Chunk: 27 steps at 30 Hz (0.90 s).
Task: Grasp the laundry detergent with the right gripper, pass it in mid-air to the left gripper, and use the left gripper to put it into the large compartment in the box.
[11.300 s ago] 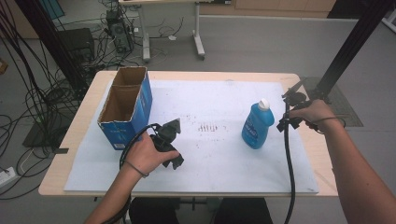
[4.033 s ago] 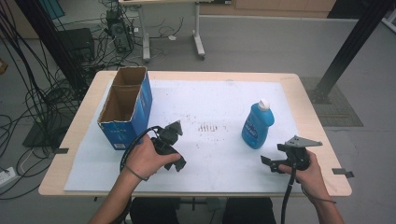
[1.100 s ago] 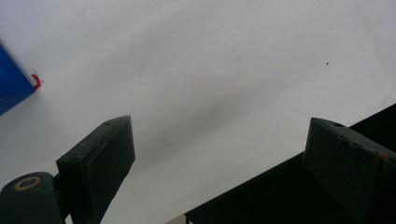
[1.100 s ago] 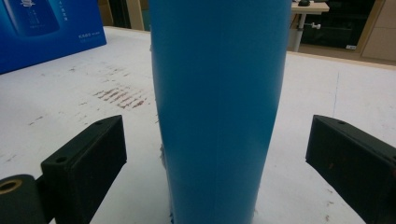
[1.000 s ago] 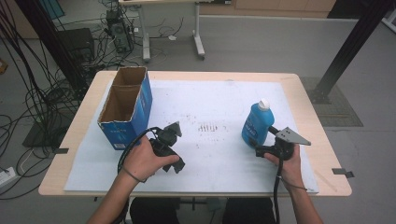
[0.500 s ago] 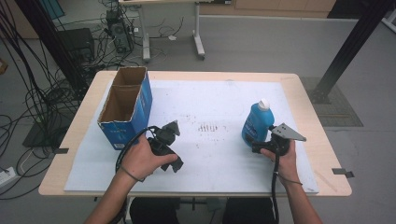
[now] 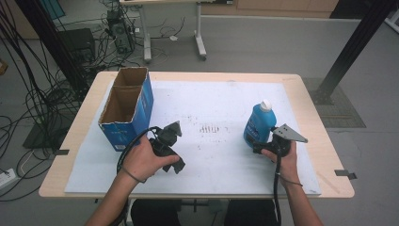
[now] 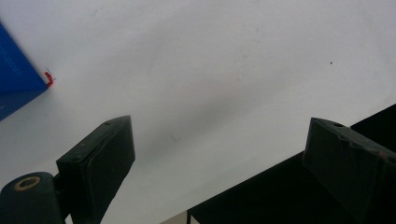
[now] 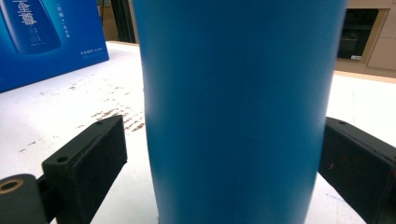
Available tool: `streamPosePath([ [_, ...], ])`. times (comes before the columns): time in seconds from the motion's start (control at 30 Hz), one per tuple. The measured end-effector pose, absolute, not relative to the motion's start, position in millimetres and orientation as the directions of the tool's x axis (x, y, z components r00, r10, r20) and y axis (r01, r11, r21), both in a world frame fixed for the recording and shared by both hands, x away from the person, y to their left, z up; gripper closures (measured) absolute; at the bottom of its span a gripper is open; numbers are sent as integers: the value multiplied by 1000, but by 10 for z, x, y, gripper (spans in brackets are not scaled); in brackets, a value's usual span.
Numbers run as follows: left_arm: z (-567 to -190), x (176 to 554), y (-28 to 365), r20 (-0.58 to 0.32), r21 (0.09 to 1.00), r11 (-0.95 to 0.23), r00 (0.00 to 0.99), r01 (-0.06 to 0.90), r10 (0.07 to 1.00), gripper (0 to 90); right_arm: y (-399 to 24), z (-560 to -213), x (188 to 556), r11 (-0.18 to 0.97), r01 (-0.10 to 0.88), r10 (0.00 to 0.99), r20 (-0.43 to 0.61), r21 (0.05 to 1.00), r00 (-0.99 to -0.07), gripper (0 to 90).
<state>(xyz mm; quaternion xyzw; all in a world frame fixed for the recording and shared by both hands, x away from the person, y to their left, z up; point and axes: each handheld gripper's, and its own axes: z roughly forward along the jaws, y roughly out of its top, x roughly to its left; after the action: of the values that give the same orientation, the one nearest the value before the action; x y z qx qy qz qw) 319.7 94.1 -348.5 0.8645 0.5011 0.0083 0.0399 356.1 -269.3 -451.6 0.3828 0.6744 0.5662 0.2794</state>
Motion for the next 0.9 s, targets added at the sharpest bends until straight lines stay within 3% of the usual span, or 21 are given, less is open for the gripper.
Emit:
streamPosePath([
  [0.9,-3480,3189,907,-18,79,-500,503,862,864,92,-2704,-4514,3546,48,201,833,72,978,-548,44],
])
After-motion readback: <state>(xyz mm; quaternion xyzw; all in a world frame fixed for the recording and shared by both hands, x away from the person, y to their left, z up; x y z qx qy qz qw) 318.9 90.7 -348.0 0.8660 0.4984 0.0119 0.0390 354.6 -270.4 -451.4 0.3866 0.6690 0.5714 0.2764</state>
